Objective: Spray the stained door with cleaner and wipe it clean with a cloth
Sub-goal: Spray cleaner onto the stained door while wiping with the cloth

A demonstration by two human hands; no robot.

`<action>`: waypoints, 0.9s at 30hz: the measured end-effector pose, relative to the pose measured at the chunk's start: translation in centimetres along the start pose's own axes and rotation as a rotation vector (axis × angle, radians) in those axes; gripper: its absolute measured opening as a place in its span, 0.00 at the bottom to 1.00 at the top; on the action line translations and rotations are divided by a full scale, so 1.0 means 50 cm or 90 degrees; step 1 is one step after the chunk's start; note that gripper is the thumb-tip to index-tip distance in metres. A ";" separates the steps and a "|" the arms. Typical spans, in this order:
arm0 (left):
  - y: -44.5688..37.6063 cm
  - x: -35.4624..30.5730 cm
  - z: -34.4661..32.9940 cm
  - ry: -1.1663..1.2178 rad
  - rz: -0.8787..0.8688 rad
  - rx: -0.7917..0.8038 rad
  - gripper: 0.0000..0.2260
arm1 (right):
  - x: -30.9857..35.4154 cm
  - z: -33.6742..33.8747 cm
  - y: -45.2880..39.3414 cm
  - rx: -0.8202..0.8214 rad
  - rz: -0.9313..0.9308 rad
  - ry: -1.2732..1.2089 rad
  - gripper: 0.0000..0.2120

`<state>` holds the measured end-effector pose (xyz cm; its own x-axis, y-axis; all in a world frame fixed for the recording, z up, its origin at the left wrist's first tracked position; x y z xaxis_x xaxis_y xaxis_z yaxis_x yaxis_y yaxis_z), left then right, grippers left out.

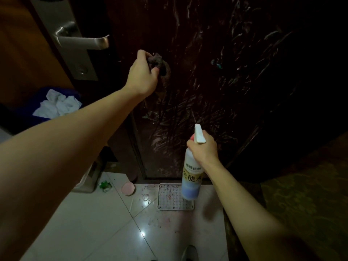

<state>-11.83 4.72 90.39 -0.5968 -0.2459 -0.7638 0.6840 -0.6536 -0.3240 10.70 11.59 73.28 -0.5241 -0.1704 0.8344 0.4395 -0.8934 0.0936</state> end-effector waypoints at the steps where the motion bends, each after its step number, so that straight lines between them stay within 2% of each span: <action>1: 0.002 0.002 0.001 -0.002 0.000 0.000 0.14 | 0.004 -0.010 0.005 0.010 0.004 -0.012 0.05; 5: 0.012 0.013 0.003 0.004 0.004 0.000 0.13 | 0.021 -0.047 0.021 0.041 0.025 -0.035 0.09; 11: 0.022 0.043 -0.007 -0.001 0.019 0.004 0.14 | 0.029 -0.075 0.034 0.035 0.034 0.024 0.05; 16: 0.019 0.063 -0.027 0.002 0.024 0.010 0.14 | 0.012 -0.081 0.047 0.027 0.021 -0.067 0.10; 27: 0.013 0.102 -0.094 0.031 0.000 0.017 0.13 | -0.126 -0.024 0.044 -0.080 -0.089 -0.054 0.07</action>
<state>-12.45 6.42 83.67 -0.5752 -0.2114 -0.7902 0.6720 -0.6730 -0.3090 14.10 10.23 67.57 -0.5076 -0.0106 0.8615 0.2702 -0.9514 0.1475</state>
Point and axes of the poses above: each hand's wrist, its own y-axis away from the middle knuckle, its own z-axis out of the back of the hand, x = y × z, the point moved 9 cm from there along -y, towards the middle knuckle, and after that the axes turned 4 degrees about y, right-handed, at the moved point
